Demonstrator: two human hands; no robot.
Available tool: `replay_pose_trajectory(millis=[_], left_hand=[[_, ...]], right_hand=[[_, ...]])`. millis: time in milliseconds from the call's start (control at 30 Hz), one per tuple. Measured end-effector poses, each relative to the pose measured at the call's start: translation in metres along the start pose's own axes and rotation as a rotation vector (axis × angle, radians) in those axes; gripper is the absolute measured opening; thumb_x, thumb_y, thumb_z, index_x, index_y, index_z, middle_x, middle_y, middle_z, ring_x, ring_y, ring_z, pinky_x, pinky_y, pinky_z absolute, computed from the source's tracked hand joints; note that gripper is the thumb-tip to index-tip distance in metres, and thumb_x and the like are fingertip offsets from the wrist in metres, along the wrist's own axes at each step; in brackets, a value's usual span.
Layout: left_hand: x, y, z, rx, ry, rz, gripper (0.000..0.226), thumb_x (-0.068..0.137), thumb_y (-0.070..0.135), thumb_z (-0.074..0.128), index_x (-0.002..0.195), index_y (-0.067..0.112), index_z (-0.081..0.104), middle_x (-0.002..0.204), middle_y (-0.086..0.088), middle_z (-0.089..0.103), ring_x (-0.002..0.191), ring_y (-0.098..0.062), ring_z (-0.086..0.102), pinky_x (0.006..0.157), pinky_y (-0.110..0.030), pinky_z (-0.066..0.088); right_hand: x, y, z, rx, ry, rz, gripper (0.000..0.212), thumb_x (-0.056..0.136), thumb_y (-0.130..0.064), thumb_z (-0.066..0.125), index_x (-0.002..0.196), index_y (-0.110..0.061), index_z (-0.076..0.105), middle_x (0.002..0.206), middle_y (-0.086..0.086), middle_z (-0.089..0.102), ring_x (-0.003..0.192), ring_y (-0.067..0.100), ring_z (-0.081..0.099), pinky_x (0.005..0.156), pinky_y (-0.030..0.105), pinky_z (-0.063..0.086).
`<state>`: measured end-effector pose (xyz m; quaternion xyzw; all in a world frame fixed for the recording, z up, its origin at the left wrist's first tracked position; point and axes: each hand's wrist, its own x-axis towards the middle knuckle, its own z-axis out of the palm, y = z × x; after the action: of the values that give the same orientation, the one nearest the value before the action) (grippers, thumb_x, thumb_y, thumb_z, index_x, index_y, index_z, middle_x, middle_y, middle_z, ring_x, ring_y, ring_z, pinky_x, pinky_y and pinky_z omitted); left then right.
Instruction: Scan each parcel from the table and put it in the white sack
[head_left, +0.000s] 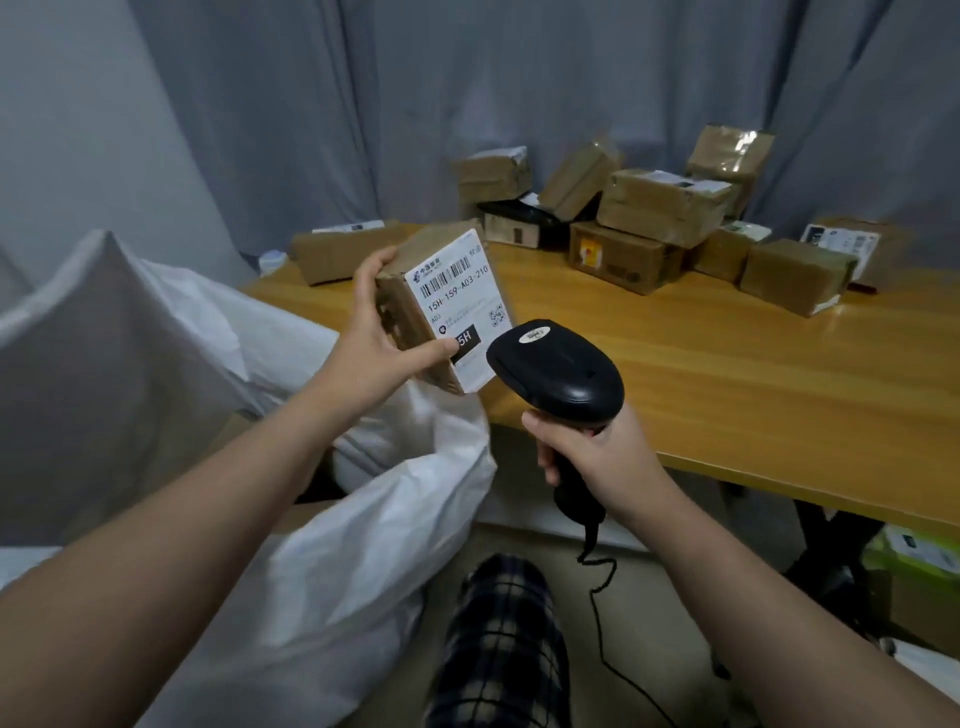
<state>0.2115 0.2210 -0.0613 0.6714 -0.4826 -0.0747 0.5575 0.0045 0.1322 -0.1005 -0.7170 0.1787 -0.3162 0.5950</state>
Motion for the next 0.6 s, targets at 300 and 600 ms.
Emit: replay_pose_trajectory(millis=[300,600], left_hand=[[-0.042,-0.059,-0.15,0.444,0.105,-0.256,0.094,0.063,0.038,0.086,0.138,0.039,0.029,0.136,-0.006,0.04,0.124,-0.019,0.044,0.108,-0.044,0.04],[-0.047,-0.11,-0.119,0.948,-0.364,-0.369,0.088,0.076,0.046,0.075,0.147,0.036,0.025,0.137,-0.016,0.032,0.123,-0.035,0.042,0.103,-0.036,0.038]], right_hand=[[0.047,0.017,0.107,-0.283,-0.139,0.025,0.021,0.077,-0.028,0.078,0.094,-0.022,0.066,0.076,-0.014,0.068,0.076,0.0,0.062,0.063,0.017,0.043],[0.059,0.025,0.119,-0.391,-0.036,0.124,0.021,0.076,-0.029,0.077,0.09,-0.017,0.066,0.069,-0.004,0.062,0.07,0.011,0.059,0.059,0.024,0.041]])
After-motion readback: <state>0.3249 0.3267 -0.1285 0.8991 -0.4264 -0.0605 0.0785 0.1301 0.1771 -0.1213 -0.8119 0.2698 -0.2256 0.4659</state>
